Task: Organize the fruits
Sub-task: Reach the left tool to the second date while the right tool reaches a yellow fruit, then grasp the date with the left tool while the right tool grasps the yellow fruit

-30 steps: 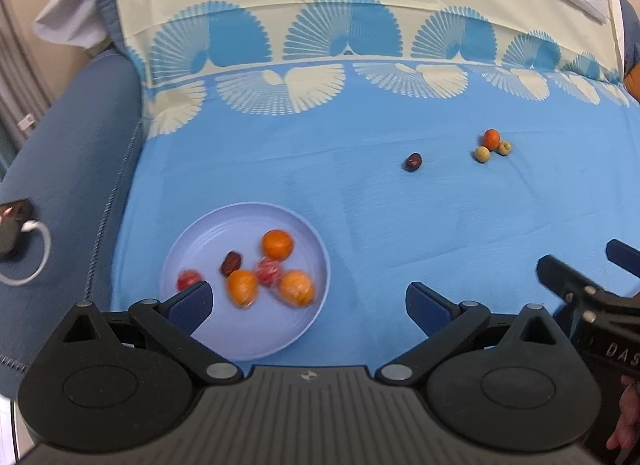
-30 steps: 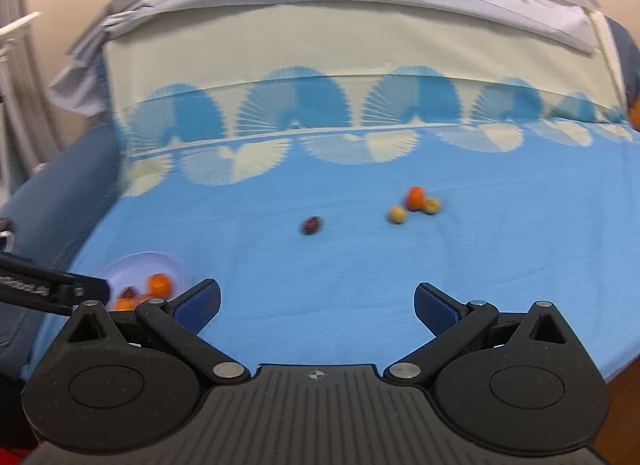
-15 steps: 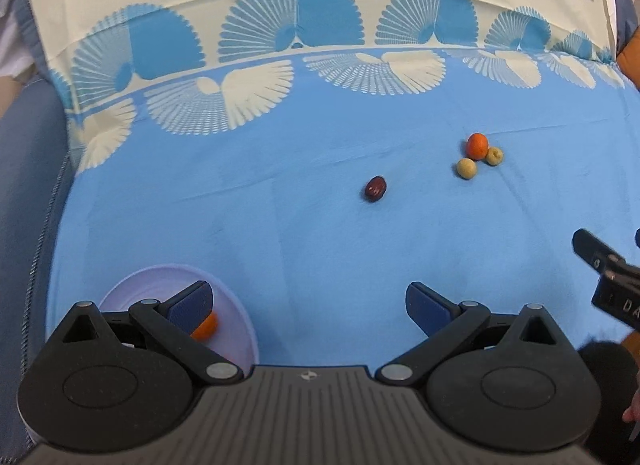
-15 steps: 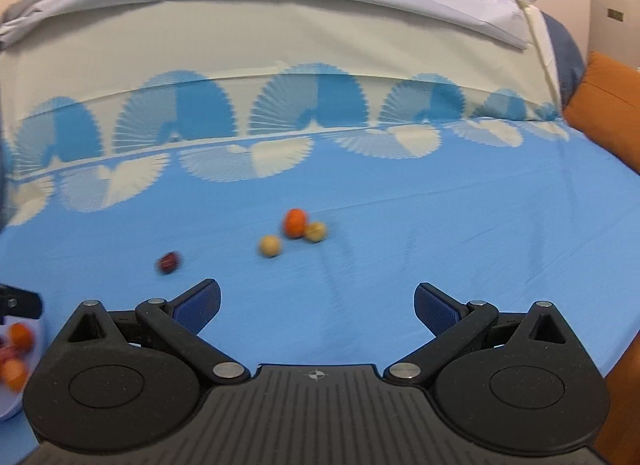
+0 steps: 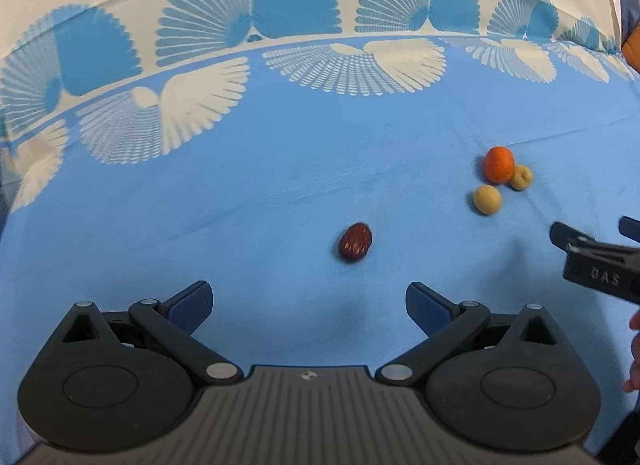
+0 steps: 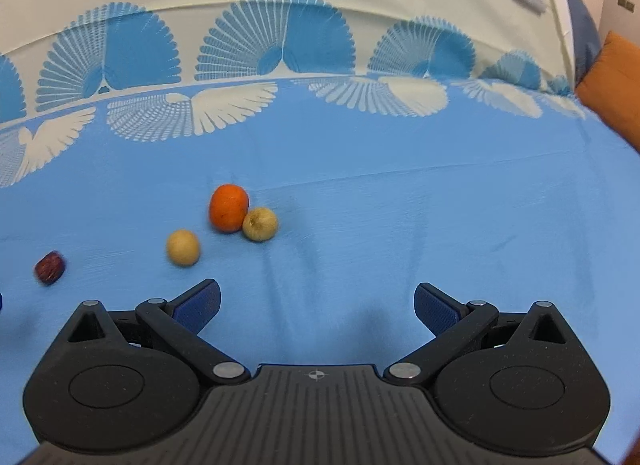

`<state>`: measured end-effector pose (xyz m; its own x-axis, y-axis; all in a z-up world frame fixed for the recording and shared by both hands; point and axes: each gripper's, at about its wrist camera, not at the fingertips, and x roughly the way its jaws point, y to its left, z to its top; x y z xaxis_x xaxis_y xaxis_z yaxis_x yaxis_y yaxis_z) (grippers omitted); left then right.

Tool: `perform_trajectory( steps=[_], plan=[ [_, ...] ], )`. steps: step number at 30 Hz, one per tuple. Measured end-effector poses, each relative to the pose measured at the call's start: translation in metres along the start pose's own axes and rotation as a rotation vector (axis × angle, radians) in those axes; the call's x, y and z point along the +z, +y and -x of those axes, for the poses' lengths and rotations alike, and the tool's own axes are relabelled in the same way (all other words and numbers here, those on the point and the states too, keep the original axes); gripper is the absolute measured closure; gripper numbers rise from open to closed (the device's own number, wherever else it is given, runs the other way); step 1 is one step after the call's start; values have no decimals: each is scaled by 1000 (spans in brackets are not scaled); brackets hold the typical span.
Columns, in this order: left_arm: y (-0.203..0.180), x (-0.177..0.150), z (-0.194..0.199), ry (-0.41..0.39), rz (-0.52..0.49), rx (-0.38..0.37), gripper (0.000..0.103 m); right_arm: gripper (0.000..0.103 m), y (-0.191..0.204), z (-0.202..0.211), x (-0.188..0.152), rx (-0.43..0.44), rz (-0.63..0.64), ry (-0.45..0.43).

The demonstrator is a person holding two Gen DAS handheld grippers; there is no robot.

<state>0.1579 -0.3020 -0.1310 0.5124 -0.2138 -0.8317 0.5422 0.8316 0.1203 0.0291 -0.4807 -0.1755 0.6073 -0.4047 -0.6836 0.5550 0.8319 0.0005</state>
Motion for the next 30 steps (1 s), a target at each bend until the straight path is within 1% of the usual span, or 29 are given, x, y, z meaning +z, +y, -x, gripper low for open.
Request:
perform_trajectory(
  steps=[2, 5, 7, 9, 13, 14, 15, 16, 17, 18, 19, 21, 24, 27, 30],
  plan=[
    [-1, 6, -20, 22, -5, -15, 0, 1, -1, -19, 4, 26, 18, 8],
    [-2, 13, -43, 50, -1, -21, 0, 1, 6, -45, 7, 30, 82, 24],
    [-3, 16, -57, 64, -14, -19, 0, 1, 8, -54, 8, 49, 82, -11],
    [-5, 18, -71, 91, -36, -16, 0, 1, 11, -62, 12, 61, 92, -28],
    [5, 21, -81, 112, 15, -68, 0, 1, 16, -71, 16, 69, 119, -64],
    [6, 22, -81, 111, 18, -72, 0, 7, 17, -71, 16, 75, 123, -69],
    [6, 21, -78, 96, 20, -72, 5, 22, 17, -68, 15, 98, 131, -84],
    [6, 21, -75, 76, 18, -75, 11, 33, 19, -64, 14, 107, 146, -97],
    [5, 20, -69, 46, 14, -90, 36, 57, 21, -60, 13, 106, 165, -109],
    [3, 19, -63, 8, 2, -102, 76, 78, 23, -56, 11, 96, 176, -116],
    [2, 20, -60, -7, -11, -115, 79, 78, 23, -54, 10, 70, 183, -120],
    [6, 20, -57, 2, 12, -143, 80, 78, 17, -51, 8, 46, 145, -119],
    [9, 17, -47, -8, -6, -125, 80, 78, 2, -44, 10, -29, 58, -93],
    [13, 12, -30, -12, -6, -113, 80, 78, -16, -26, 12, -42, -37, -93],
    [22, 4, -7, -25, 3, -101, 80, 78, -23, 4, 13, -42, -60, -133]
  ],
)
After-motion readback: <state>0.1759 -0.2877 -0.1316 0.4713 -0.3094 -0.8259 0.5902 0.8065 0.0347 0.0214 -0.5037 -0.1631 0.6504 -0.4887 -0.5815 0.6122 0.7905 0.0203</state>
